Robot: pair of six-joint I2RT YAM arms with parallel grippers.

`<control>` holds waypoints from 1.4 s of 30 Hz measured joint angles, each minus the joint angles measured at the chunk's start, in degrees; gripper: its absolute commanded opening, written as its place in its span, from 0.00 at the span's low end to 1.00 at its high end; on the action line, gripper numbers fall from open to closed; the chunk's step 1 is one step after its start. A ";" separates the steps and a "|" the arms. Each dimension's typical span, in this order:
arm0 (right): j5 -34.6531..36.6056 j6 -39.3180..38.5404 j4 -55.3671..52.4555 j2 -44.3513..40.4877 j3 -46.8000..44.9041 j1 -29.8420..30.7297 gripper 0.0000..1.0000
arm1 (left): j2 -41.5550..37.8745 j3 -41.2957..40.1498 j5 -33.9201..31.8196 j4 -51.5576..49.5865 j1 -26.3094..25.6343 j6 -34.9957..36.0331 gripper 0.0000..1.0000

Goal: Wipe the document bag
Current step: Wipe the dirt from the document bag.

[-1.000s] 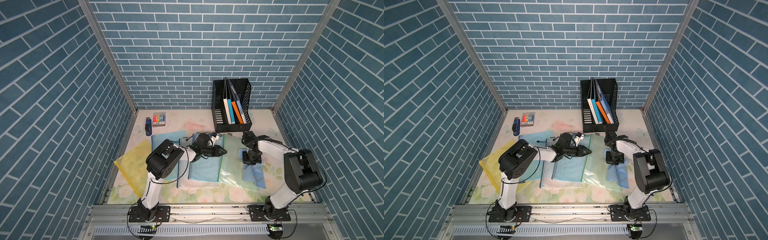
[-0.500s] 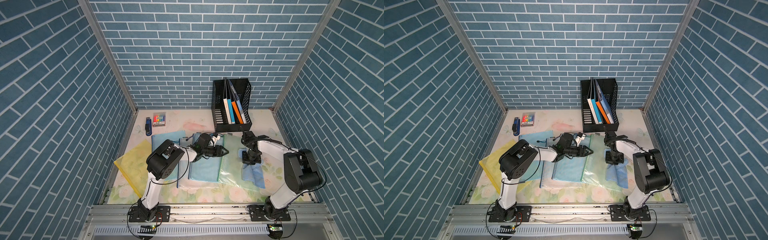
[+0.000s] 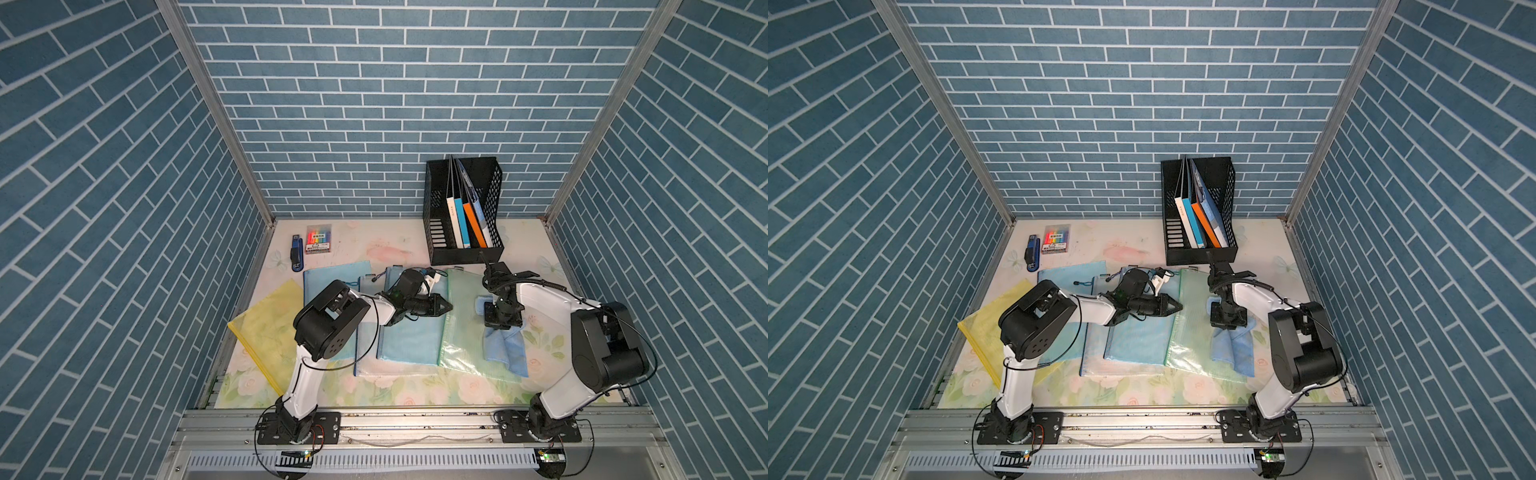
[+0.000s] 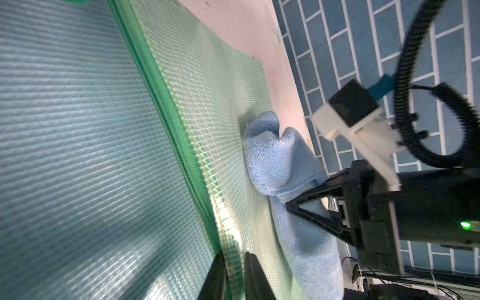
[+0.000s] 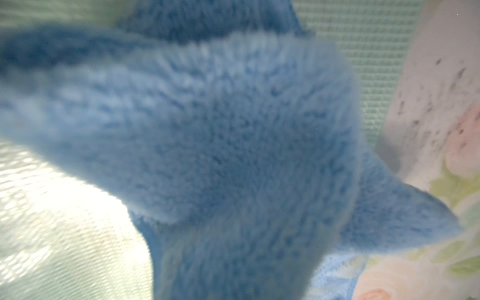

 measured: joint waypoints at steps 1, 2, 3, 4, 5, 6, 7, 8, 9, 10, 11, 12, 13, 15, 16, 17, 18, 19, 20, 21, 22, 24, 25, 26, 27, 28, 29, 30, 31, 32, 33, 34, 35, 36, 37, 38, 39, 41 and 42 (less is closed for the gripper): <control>-0.07 -0.07 -0.37 -1.07 0.59 0.42 0.00 | -0.11 -0.68 -0.63 -0.46 0.00 -0.13 0.13; -0.20 -0.13 -0.68 -2.10 1.42 0.85 0.00 | -0.35 -1.53 -1.36 -0.96 0.00 -0.46 0.12; -0.33 -0.13 -0.90 -2.75 2.23 1.16 0.00 | -0.59 -2.32 -1.99 -1.29 -0.02 -0.79 0.11; -0.61 -0.13 -1.07 -3.32 3.39 1.66 0.00 | -0.92 -3.23 -2.69 -1.73 -0.04 -1.27 0.10; -0.74 -0.13 -1.07 -3.54 4.48 2.27 0.00 | -1.33 -4.15 -3.21 -1.88 -0.07 -1.77 0.08; -0.85 -0.13 -1.07 -3.50 5.25 2.91 0.00 | -1.77 -4.85 -3.61 -1.73 -0.09 -2.25 0.06; -0.85 -0.13 -1.05 -3.21 5.92 3.78 0.00 | -2.36 -5.49 -4.20 -1.70 -0.11 -2.82 0.06; -0.81 -0.13 -1.18 -2.62 6.56 4.87 0.00 | -2.99 -6.16 -4.70 -1.55 -0.15 -3.41 0.06; -0.85 -0.13 -1.20 -1.90 6.99 5.75 0.00 | -3.52 -6.73 -5.20 -1.36 -0.15 -3.87 0.06; -0.81 -0.13 -1.14 -0.94 7.28 6.60 0.00 | -4.02 -7.41 -5.57 -1.09 -0.20 -4.46 0.06; -0.87 -0.11 -1.03 0.20 7.32 7.37 0.00 | -4.26 -7.85 -5.95 -0.83 -0.20 -4.90 0.06; -1.01 -0.11 -1.05 1.07 7.28 7.89 0.00 | -4.37 -8.07 -6.21 -0.66 -0.22 -5.27 0.06; -1.11 -0.09 -0.92 1.92 7.10 8.20 0.00 | -4.37 -8.26 -6.49 -0.44 -0.24 -5.57 0.06; -1.18 -0.09 -0.79 3.19 6.73 8.24 0.00 | -4.37 -8.57 -6.78 0.22 -0.26 -6.08 0.06; -1.20 -0.07 -0.76 3.63 6.56 8.24 0.00 | -4.37 -8.68 -6.84 0.48 -0.31 -6.34 0.06; -1.20 -0.07 -0.55 3.82 6.29 8.24 0.00 | -4.39 -8.76 -6.93 0.72 -0.31 -6.60 0.06; -1.22 -0.07 -0.44 3.85 6.12 8.26 0.00 | -4.39 -8.85 -7.02 0.87 -0.33 -6.82 0.06; -1.20 -0.07 -0.35 3.85 6.03 8.33 0.00 | -4.39 -8.98 -7.06 1.05 -0.33 -7.08 0.06; -1.18 -0.07 -0.17 3.85 6.05 8.57 0.00 | -4.42 -9.20 -7.17 1.29 -0.35 -7.32 0.06; -1.07 -0.07 0.09 3.85 6.05 8.94 0.00 | -4.48 -9.38 -7.21 1.38 -0.35 -7.50 0.06; -1.05 -0.07 0.37 3.85 6.05 9.66 0.00 | -4.52 -9.57 -7.23 1.44 -0.35 -7.65 0.06; -1.05 0.02 0.96 3.89 6.21 11.52 0.00 | -4.55 -9.64 -7.21 1.51 -0.35 -7.78 0.06; -1.11 0.07 1.31 4.22 6.60 12.72 0.00 | -4.55 -9.66 -7.21 1.60 -0.35 -7.82 0.06; -1.31 0.07 1.81 4.76 7.21 13.81 0.00 | -4.55 -9.73 -7.21 1.68 -0.37 -7.87 0.06; -1.77 0.11 2.58 5.81 8.09 14.91 0.00 | -4.55 -9.77 -7.21 1.73 -0.37 -7.93 0.05; -2.19 0.17 3.32 6.91 8.85 15.63 0.00 | -4.55 -9.84 -7.21 1.86 -0.37 -8.09 0.05; -2.67 0.46 4.13 8.39 9.84 16.46 0.00 | -4.55 -9.97 -7.21 2.10 -0.42 -8.28 0.05; -2.99 0.55 5.07 10.05 10.82 17.31 0.00 | -4.55 -10.16 -7.23 2.36 -0.44 -8.57 0.03; -3.13 0.59 5.70 11.32 11.52 17.92 0.00 | -4.55 -10.40 -7.23 2.60 -0.46 -8.79 0.03; -3.13 0.81 6.27 12.72 12.24 18.56 0.00 | -4.55 -10.75 -7.23 3.02 -0.48 -9.01 0.02; -3.13 1.05 6.62 13.64 12.66 18.95 0.00 | -4.59 -11.02 -7.23 3.37 -0.48 -9.18 0.01; -2.99 1.25 6.88 14.14 12.72 19.12 0.00 | -4.70 -11.30 -7.26 3.63 -0.48 -9.40 0.01; -2.86 1.46 6.88 14.27 12.70 19.10 0.00 | -4.85 -11.72 -7.30 4.02 -0.46 -9.66 0.01; -2.73 1.55 6.91 14.25 12.70 18.82 0.00 | -5.01 -12.13 -7.34 4.42 -0.48 -9.92 0.00; -2.71 1.57 7.04 14.16 12.68 18.36 0.00 | -5.22 -12.59 -7.41 4.72 -0.48 -10.21 0.00; -2.71 1.57 7.43 14.01 12.41 17.49 0.00 | -5.53 -13.14 -7.43 5.03 -0.48 -10.47 0.00; -2.78 1.57 7.72 13.79 11.96 16.22 0.00 | -5.73 -13.51 -7.41 5.20 -0.48 -10.69 0.00; -2.73 1.57 8.00 13.11 10.84 13.46 0.00 | -5.77 -13.79 -7.43 5.60 -0.48 -11.10 0.00; -2.58 1.55 7.98 12.72 10.29 11.91 0.00 | -5.79 -13.90 -7.41 5.77 -0.48 -11.28 0.00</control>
